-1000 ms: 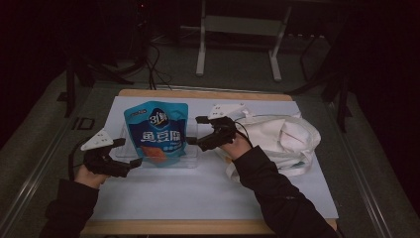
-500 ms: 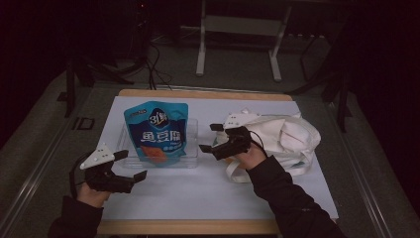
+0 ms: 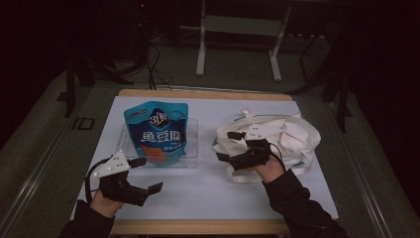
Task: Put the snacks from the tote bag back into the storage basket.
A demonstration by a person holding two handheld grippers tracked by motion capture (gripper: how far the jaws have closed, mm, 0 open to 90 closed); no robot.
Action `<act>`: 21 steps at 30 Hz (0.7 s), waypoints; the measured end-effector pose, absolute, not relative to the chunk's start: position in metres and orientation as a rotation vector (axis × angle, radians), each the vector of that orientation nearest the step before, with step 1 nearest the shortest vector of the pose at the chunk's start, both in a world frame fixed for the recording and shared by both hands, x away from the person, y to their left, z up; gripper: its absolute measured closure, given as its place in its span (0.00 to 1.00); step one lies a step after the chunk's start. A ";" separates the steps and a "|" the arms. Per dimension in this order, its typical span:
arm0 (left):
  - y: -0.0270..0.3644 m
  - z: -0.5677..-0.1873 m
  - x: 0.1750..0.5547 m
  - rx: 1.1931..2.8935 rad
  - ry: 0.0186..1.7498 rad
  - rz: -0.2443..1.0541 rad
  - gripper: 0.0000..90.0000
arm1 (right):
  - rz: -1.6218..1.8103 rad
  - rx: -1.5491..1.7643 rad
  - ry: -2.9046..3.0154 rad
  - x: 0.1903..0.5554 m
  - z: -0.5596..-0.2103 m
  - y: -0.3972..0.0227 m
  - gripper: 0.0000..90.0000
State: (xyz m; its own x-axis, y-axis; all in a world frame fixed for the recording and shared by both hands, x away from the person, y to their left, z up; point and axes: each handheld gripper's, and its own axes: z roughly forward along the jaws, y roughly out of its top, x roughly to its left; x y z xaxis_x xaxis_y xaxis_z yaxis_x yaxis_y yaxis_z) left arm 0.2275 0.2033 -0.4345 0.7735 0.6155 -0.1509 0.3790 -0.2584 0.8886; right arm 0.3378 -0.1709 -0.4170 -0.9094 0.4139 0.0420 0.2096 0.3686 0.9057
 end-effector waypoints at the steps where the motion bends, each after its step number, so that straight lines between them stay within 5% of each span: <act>1: 0.200 -0.435 0.228 1.887 0.751 0.267 0.02 | 1.559 0.565 2.425 0.337 -0.417 -0.174 0.18; 21: 0.138 -0.454 0.250 1.994 0.598 0.111 0.02 | 1.486 0.754 2.291 0.310 -0.425 -0.244 0.18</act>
State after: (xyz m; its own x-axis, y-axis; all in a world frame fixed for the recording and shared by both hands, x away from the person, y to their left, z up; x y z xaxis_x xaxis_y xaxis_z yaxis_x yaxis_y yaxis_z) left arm 0.2498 0.1379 -0.4540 0.8729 0.4559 -0.1740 0.3632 -0.3690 0.8555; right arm 0.3099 -0.2438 -0.4252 -0.8144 0.5797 0.0265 0.2605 0.3243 0.9094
